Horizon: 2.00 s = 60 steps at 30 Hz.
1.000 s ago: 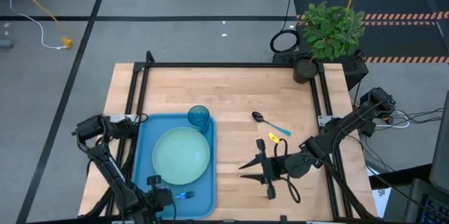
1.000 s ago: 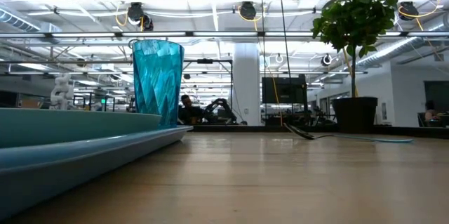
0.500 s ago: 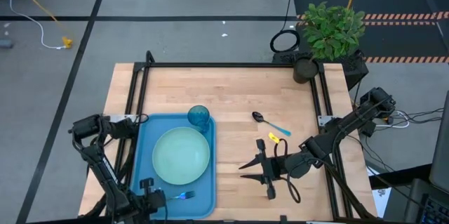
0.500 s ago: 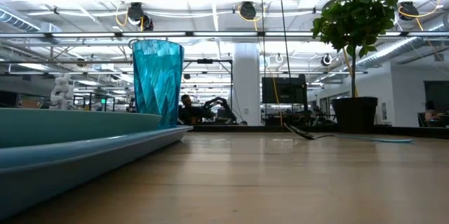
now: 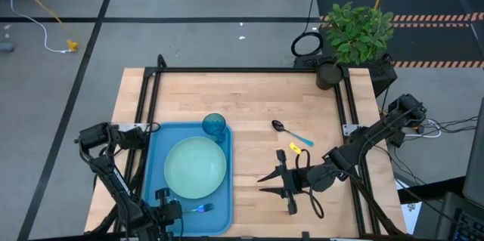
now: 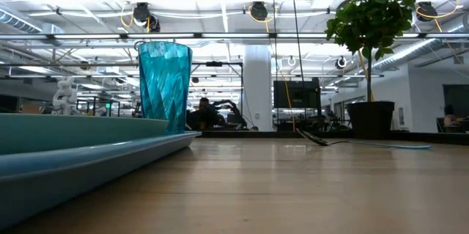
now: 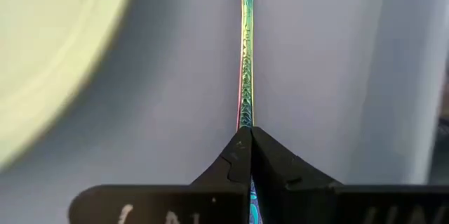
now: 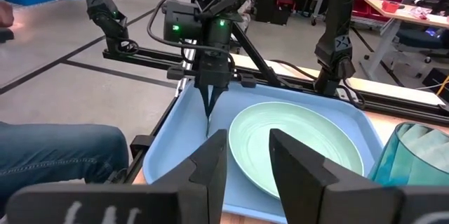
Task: Pick and place plate/cup/fork/spoon on tray
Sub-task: Put the blue fork on the blue tray to the bottom of the green plate
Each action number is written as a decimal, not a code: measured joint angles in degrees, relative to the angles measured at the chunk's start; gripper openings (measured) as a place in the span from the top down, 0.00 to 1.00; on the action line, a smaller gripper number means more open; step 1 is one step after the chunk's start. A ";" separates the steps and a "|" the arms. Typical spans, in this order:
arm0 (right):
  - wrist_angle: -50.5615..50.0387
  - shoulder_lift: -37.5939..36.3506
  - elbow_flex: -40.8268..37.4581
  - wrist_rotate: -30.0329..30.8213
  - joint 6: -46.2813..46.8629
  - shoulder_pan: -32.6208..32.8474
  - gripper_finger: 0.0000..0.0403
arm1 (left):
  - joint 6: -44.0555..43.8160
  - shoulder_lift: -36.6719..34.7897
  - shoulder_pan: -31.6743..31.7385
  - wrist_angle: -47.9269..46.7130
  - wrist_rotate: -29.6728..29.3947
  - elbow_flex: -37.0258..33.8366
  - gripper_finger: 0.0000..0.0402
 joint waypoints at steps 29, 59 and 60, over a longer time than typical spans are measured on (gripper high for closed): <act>-0.46 0.02 0.00 -0.19 0.03 0.04 0.75 | 2.57 -6.44 -1.40 -0.59 1.80 -1.72 0.98; -0.79 0.02 0.00 -0.20 -0.39 0.01 0.75 | -1.49 -6.27 -2.56 0.94 0.34 -9.44 0.98; -0.79 0.02 0.00 -0.19 -0.40 0.01 0.75 | -1.06 -6.27 -2.56 0.84 -0.14 -9.49 0.98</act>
